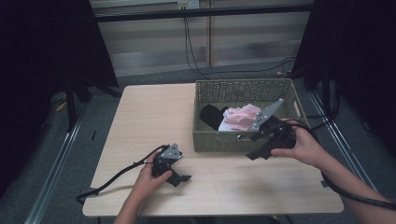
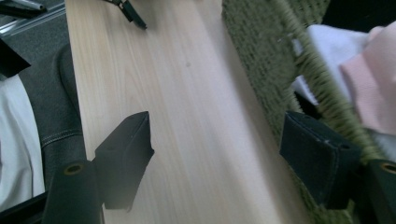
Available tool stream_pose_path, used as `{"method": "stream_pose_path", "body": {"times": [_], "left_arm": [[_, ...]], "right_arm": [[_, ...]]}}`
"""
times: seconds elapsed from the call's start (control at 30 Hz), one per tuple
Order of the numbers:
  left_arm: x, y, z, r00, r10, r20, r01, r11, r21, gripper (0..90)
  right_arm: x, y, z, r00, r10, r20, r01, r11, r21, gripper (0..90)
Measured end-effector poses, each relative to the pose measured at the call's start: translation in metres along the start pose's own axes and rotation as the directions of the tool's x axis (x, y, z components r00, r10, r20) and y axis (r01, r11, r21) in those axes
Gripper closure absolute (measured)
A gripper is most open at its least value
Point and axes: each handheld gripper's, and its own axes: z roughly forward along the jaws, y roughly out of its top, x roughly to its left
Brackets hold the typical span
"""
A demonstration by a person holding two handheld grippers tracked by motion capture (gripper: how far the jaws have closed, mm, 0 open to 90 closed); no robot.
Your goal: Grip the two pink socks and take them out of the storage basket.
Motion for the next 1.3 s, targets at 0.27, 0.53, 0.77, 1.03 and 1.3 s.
{"method": "stream_pose_path", "body": {"times": [0.27,0.53,0.77,1.03,1.3], "left_arm": [[0.0,0.0,0.0,1.0,0.0,0.0,0.0,1.0,0.002,0.0],[0.0,0.0,0.0,1.0,0.0,0.0,0.0,1.0,0.002,0.0],[0.0,0.0,0.0,1.0,0.0,0.0,0.0,1.0,0.001,0.0],[0.0,0.0,0.0,1.0,0.0,0.0,0.0,1.0,0.001,0.0],[0.0,0.0,0.0,1.0,0.0,-0.001,0.0,1.0,0.001,0.0]], "right_arm": [[-0.014,0.008,-0.011,0.9994,0.029,0.018,-0.029,1.0,-0.007,24.9],[-0.035,0.016,-0.018,0.9966,0.068,0.048,-0.068,0.998,0.007,26.4],[-0.052,0.017,-0.012,0.9925,0.1,0.071,-0.102,0.994,0.027,27.2],[-0.076,0.023,-0.008,0.9857,0.127,0.111,-0.132,0.99,0.044,28.4],[-0.098,0.02,0.0,0.9712,0.193,0.14,-0.199,0.979,0.034,33.4]]}}
